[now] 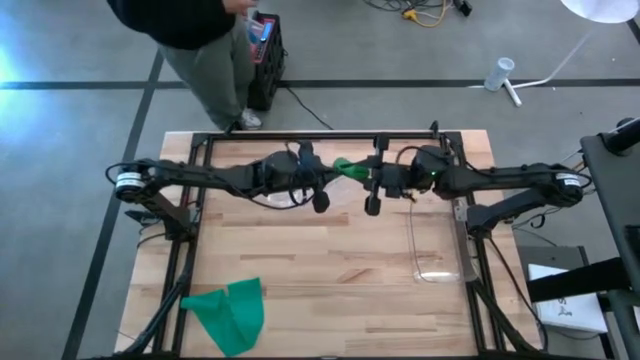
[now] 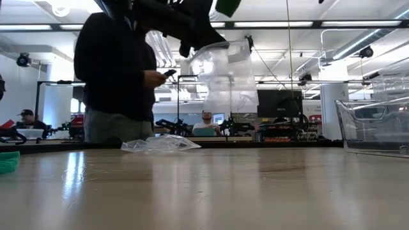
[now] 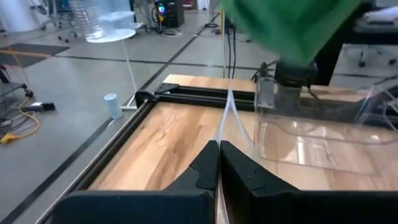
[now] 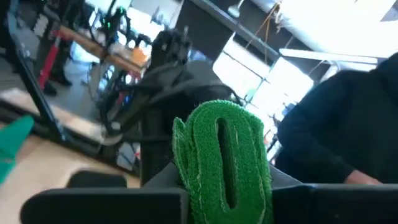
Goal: Roll bandage
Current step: Put the rolled green bandage into the transparent zip bag
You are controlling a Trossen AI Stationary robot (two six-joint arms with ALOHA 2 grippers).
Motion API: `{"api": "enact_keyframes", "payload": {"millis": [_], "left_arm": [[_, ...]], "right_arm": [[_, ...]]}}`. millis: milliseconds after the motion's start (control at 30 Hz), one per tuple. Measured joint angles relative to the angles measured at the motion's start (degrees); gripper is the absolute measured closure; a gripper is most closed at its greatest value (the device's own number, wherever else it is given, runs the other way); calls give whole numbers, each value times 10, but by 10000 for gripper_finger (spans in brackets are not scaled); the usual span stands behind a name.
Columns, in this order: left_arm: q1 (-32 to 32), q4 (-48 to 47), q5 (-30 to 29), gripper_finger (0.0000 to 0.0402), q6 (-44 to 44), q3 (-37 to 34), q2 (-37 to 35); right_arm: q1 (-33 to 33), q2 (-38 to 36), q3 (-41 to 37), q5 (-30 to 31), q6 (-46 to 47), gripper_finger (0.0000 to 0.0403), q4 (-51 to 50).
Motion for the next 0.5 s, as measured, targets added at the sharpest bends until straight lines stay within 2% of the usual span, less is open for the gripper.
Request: {"api": "enact_keyframes", "payload": {"millis": [167,500], "left_arm": [[2,-1,-2,401,-10,2,-17],[12,-82,14,401,-1,2,-66]], "right_arm": [[0,23,-5,19,10,359,-32],[1,44,-4,16,43,359,-27]]}}
